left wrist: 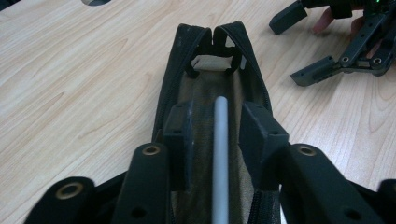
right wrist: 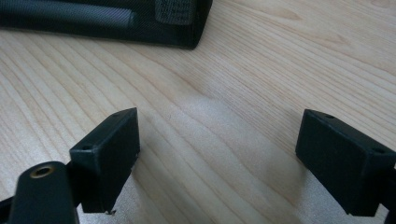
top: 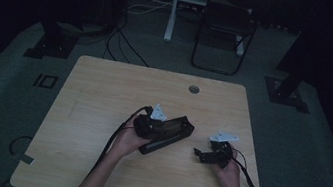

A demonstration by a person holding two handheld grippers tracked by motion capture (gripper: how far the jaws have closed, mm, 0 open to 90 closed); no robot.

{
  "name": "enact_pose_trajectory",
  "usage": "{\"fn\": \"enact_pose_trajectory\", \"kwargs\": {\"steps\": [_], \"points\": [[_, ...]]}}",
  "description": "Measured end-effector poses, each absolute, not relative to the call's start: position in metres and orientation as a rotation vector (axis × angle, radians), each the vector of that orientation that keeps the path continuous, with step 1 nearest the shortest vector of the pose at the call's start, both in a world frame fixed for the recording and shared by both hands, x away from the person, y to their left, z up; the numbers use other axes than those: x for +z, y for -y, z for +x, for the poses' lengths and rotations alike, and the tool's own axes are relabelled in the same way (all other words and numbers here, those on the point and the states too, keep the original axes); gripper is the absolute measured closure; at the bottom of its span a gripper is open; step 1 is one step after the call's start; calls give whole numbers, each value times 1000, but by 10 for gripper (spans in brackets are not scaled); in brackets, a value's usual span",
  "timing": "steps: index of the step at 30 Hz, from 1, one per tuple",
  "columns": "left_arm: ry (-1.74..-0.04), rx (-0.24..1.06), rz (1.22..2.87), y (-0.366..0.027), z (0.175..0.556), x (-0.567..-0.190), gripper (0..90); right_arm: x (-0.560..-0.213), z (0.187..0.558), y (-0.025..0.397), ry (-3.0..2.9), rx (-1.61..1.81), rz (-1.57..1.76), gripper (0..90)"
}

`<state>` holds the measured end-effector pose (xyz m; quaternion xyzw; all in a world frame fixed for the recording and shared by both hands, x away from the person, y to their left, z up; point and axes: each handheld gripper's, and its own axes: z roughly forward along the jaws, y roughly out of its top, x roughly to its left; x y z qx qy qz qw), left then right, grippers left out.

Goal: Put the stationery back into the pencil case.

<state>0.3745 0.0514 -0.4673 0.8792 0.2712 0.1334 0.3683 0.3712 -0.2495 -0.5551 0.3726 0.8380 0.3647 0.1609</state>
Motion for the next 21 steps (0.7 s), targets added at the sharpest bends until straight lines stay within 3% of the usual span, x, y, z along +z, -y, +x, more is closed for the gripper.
{"fn": "enact_pose_trajectory", "kwargs": {"steps": [11,21], "points": [[-718,297,2227,-60,375,-463,488,-555,371,249,-2393,1042,1063,138],[-725,330,2199,-72,372,-456,388,-555,371,249,-2393,1041,1064,138]]}}
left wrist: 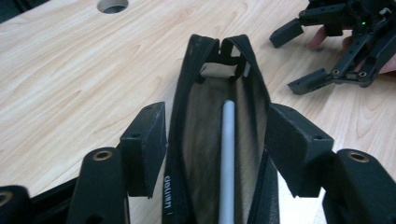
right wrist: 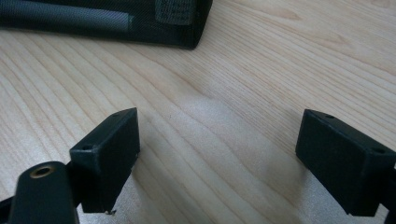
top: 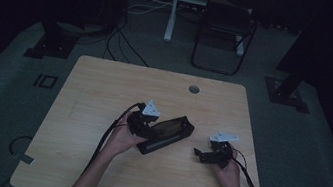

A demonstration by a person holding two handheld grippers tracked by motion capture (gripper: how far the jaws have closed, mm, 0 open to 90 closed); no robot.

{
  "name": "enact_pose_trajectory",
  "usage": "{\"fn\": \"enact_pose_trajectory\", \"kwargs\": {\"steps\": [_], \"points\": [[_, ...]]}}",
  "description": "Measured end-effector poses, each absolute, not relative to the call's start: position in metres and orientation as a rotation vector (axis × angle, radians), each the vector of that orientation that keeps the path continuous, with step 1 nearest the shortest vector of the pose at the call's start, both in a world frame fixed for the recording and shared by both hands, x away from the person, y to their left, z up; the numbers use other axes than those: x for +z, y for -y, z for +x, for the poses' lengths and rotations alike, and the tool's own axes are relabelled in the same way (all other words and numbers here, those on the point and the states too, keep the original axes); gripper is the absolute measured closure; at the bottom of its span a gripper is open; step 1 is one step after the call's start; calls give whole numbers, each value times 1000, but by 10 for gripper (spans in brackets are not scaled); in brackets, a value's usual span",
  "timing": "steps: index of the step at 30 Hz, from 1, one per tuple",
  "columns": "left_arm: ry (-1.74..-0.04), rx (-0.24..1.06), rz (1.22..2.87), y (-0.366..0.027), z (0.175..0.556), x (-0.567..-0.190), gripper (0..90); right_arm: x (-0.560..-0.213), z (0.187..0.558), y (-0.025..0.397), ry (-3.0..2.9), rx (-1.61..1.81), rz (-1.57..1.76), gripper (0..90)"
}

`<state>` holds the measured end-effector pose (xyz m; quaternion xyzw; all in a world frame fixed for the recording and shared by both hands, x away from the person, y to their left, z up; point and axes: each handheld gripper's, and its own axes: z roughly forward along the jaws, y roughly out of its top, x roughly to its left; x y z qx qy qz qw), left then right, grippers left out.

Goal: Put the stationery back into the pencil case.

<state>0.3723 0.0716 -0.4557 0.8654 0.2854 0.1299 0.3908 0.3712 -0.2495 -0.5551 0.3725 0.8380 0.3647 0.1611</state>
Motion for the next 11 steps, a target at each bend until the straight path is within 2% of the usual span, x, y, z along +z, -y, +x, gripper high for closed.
{"fn": "enact_pose_trajectory", "kwargs": {"steps": [11], "points": [[-745,389,2219,-91,376,-453,371,-555,371,250,-2392,1042,1062,138]]}}
